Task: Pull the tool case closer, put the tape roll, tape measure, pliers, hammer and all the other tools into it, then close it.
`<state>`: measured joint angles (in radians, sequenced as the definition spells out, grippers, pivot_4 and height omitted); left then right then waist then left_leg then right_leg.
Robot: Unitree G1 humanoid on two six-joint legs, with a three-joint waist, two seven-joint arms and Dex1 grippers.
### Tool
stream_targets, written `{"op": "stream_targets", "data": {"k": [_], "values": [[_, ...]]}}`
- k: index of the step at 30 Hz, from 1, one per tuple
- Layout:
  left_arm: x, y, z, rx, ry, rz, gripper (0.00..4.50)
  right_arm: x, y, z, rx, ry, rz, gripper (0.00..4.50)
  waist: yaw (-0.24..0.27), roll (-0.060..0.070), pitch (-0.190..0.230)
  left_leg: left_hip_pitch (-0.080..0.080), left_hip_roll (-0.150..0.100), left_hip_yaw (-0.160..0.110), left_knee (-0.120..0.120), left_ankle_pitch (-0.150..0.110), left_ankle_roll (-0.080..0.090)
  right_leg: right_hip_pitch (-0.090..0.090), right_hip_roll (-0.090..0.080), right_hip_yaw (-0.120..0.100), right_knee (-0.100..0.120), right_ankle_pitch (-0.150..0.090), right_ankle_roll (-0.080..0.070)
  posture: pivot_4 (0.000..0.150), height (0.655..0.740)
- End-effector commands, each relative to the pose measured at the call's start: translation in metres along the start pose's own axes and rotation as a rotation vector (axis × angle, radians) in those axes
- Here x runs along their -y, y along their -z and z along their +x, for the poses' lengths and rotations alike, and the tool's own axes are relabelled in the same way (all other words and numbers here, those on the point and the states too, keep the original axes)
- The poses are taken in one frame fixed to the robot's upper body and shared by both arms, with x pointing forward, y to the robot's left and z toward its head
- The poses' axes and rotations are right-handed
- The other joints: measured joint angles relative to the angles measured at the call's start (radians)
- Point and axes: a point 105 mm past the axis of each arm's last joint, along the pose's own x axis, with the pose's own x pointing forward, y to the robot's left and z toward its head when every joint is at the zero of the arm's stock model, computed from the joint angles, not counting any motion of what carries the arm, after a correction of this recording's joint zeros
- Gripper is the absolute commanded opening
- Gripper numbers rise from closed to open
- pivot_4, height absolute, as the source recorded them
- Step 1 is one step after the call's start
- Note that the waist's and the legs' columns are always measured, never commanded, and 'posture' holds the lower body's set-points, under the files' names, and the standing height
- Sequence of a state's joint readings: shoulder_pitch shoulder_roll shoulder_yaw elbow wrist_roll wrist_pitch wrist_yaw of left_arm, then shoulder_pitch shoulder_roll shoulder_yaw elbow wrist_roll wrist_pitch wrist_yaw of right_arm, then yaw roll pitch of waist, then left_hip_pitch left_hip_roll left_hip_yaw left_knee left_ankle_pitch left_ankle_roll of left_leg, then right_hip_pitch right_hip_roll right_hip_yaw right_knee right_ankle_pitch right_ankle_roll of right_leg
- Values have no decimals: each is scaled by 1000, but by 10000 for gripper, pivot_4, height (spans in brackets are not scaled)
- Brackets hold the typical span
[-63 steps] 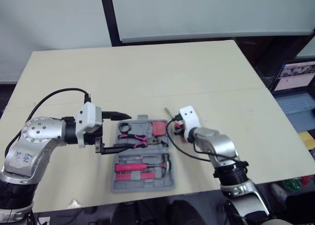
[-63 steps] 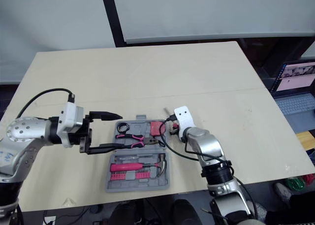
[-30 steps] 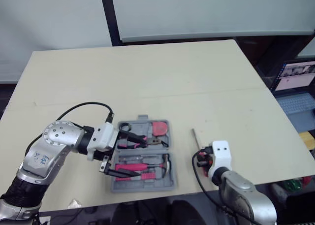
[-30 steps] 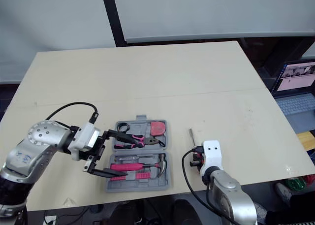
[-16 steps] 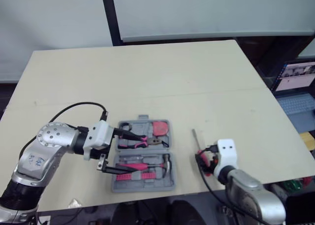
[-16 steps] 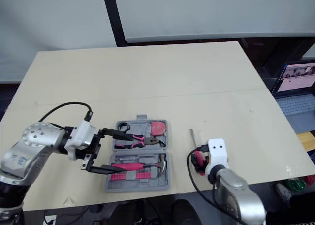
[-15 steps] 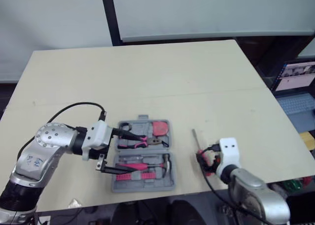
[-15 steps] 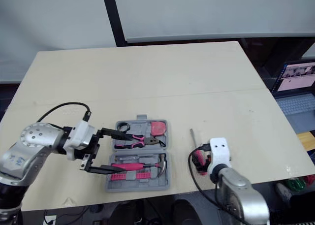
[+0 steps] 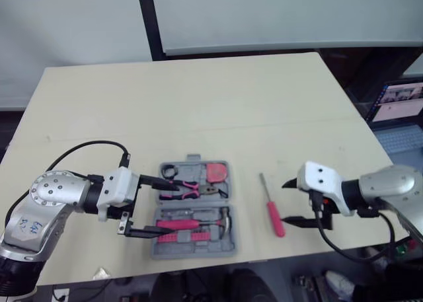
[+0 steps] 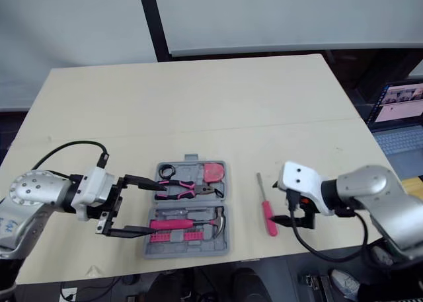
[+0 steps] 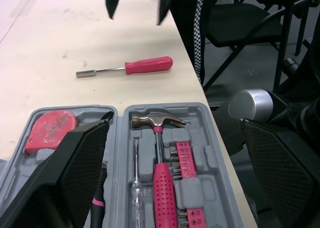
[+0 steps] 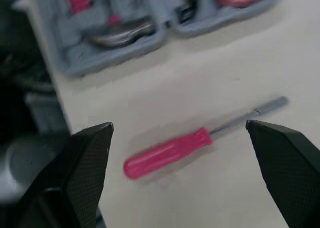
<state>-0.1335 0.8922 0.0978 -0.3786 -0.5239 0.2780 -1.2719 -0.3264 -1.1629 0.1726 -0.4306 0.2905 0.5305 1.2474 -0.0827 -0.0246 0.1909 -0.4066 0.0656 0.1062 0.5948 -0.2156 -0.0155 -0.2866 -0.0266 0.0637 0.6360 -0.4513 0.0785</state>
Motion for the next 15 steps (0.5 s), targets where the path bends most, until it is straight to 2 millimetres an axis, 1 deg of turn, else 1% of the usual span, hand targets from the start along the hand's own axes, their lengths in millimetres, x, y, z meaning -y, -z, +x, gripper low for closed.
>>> {"op": "stream_targets", "data": {"k": [1,3,5,8,11,13,15], "values": [[1,-5,-2,-6,-19,34,45000,7,8,3,-96,-152,-281,44808,-4,0,0,0,0,0,0,0,0,0,0,0,0,0,0,1500,7400],[2,-5,-2,-6,-24,34,45000,25,9,13,-164,-173,-479,44808,-7,0,1,1,1,0,2,0,0,1,0,1,0,0,0,1500,7400],[2,-6,-1,-5,-29,35,45000,35,15,22,-235,-215,-674,44808,-8,0,2,2,1,0,3,1,-1,1,1,1,2,0,0,1500,7400],[3,-7,0,-4,-36,34,45000,41,20,37,-268,-260,-817,44808,0,1,3,2,1,0,5,1,-1,1,1,1,3,0,0,1500,7400],[2,-7,-1,-6,-46,33,45000,40,18,48,-274,-310,-946,44808,3,2,4,1,1,-1,9,0,1,4,0,0,2,0,0,1500,7400],[2,-8,-1,-7,-51,33,45000,34,19,54,-278,-352,-1034,44808,1,3,5,1,2,-1,11,-1,2,6,0,-1,3,0,0,1500,7400],[2,-8,-1,-8,-55,33,45000,29,19,57,-277,-378,-1085,44808,1,3,6,2,2,-3,14,-1,2,8,0,-2,4,0,1,1500,7400]]}}
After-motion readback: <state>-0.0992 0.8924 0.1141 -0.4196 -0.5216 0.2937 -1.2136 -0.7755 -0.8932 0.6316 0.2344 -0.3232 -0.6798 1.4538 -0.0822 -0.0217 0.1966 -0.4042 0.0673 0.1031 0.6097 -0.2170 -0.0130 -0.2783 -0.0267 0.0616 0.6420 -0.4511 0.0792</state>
